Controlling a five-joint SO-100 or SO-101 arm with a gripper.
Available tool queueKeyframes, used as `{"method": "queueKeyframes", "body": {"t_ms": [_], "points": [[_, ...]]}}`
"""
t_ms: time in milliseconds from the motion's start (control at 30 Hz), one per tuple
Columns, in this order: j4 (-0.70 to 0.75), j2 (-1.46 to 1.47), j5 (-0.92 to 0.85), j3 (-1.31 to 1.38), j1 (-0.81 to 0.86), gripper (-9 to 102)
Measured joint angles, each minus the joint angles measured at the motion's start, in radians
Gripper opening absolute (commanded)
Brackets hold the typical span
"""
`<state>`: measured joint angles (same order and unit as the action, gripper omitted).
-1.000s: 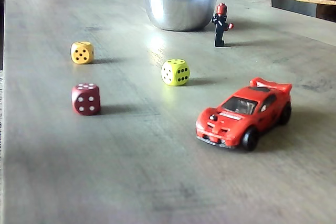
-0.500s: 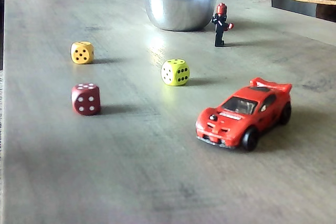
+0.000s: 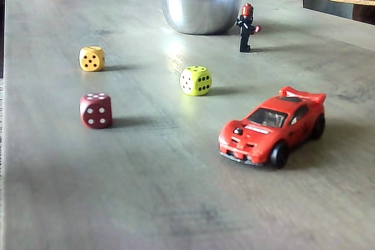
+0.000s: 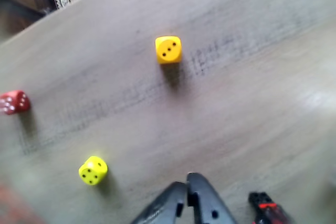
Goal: Pick up the lego figure and place in bowl
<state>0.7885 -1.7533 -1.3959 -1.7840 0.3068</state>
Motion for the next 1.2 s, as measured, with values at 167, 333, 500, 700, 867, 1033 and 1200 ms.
{"method": "queueKeyframes", "body": {"t_ms": [167,333,500,700,867,1033,1200], "points": [[0.092,0.003,0.000,0.003,0.000,0],[0.241,0.003,0.000,0.005,0.000,0],[0.337,0.003,-0.003,0.005,0.000,0],[0.417,0.005,-0.080,0.058,0.000,0],[0.508,0.005,-0.284,0.061,0.000,0],[0.604,0.017,-0.509,0.063,0.014,0],[0.630,0.020,-0.723,0.063,0.057,0]]}}
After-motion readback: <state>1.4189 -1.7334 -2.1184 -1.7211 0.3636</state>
